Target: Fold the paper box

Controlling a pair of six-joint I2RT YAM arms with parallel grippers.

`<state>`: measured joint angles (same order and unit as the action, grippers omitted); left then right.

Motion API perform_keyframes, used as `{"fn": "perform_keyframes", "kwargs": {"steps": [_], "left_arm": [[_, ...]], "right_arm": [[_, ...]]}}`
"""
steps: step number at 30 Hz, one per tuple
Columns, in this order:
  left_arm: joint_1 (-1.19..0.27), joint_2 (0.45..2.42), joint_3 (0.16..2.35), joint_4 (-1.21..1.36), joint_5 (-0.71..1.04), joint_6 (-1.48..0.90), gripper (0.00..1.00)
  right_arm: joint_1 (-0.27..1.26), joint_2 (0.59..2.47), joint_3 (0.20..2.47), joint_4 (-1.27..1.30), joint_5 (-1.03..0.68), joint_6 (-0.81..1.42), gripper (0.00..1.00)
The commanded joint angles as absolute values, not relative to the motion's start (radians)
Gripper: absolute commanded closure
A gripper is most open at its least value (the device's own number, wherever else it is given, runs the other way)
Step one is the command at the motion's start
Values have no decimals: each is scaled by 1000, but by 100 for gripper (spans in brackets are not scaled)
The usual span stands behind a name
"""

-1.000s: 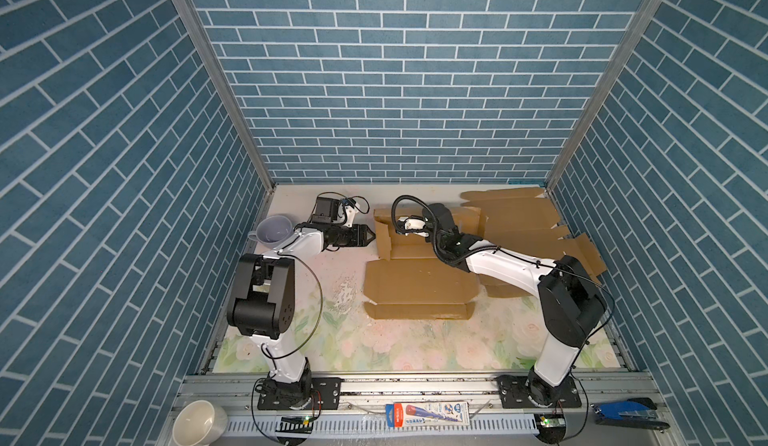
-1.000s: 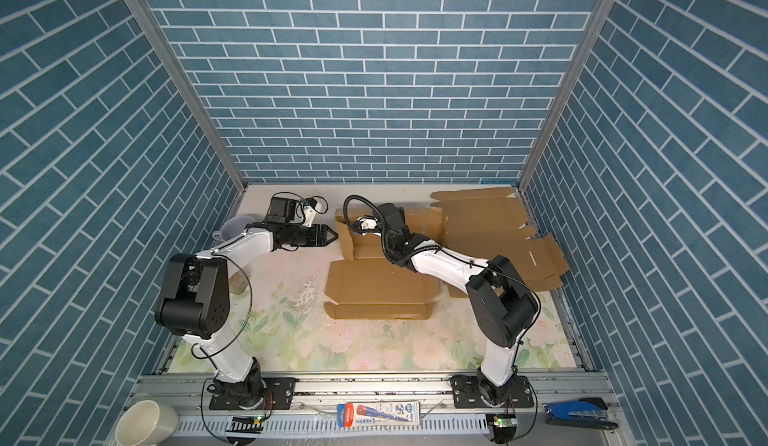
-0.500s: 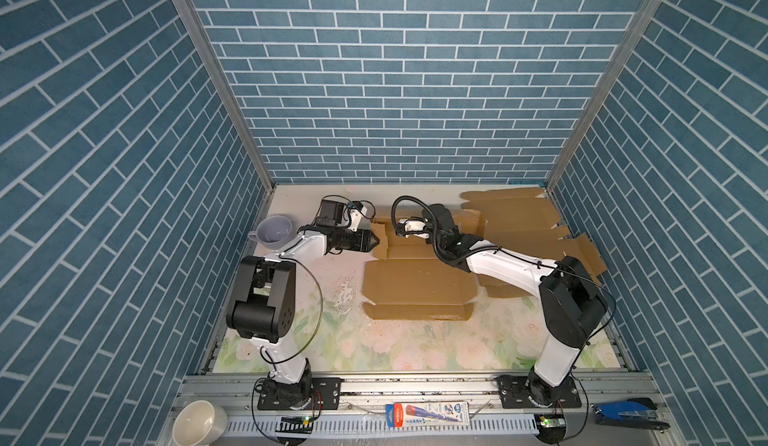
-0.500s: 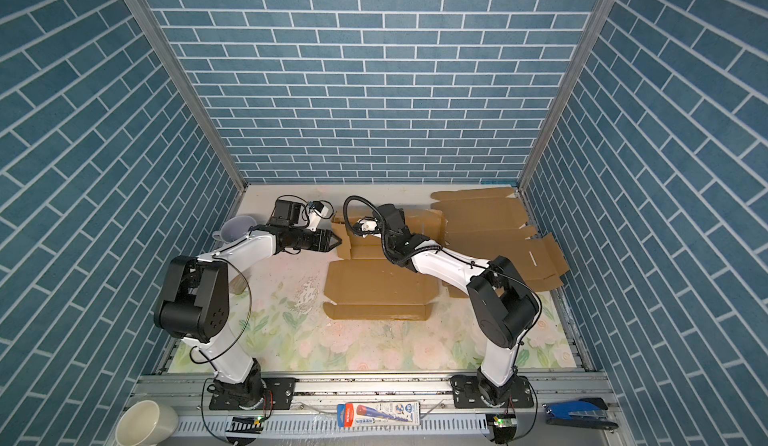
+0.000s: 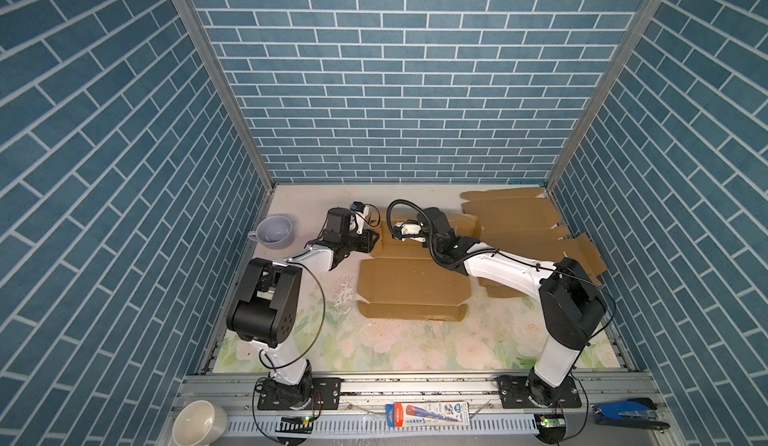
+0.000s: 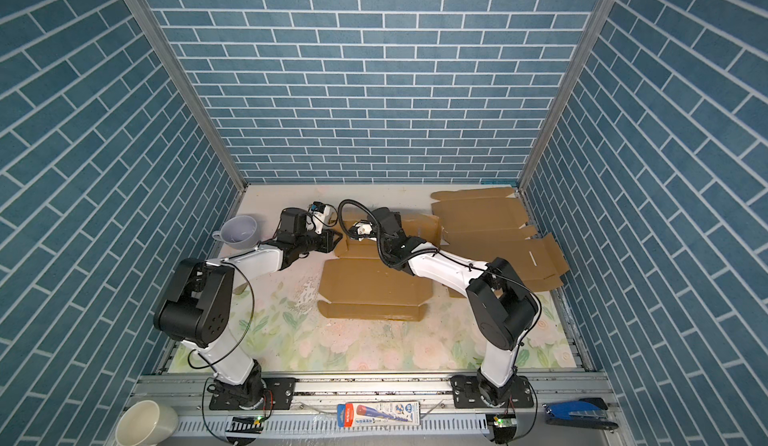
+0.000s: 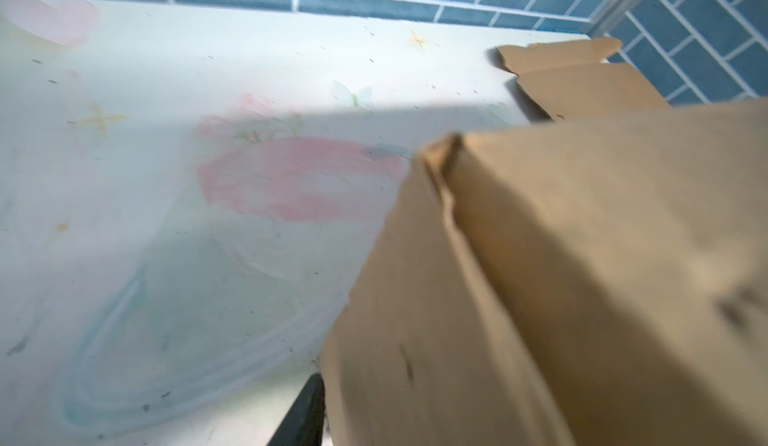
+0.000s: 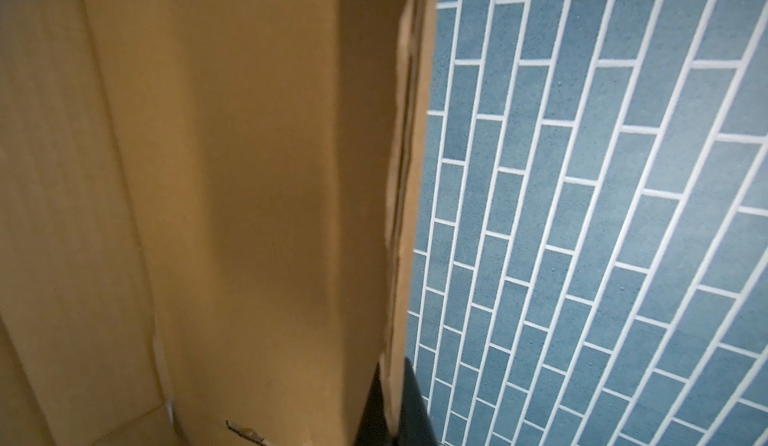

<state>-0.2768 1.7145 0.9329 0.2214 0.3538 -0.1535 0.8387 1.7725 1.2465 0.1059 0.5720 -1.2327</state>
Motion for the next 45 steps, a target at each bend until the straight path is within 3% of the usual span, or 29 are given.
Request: {"fn": "perform_keyframes", "kwargs": {"steps": [1,12,16,17,22,25,29,31,37,39,45], "left_arm": [[-325,1714,918,307,191,-163,60],[-399,1763,891,399,-74,-161,90],[-413,1768,862,458,-123,-139,99],[-414,1763,853,472,-134,-132,100],[-426,1722,797,540,-194,-118,100],[-436,1704,762,561,-237,-113,100],[-439,1677,702,600,-286,-122,100],[-439,1679,701,601,-286,-118,100],[-441,1671,651,626,-304,-90,100],[-441,1668,647,623,-309,-73,100],[-441,1680,650,629,-294,-74,100]], "right_arm": [[862,1779,1261,69,597,-1181,100],[870,1772,1302,-58,568,-1024,100],[866,1757,1370,-211,464,-836,100],[862,1751,1387,-241,432,-790,96],[832,1719,1463,-394,252,-575,57],[802,1682,1483,-460,151,-468,47],[719,1583,1486,-516,-12,-276,43],[653,1523,1488,-529,-71,-119,34],[448,1572,1691,-872,-39,288,39],[386,1609,1749,-969,-107,367,43],[390,1675,1769,-949,-234,540,40]]}}
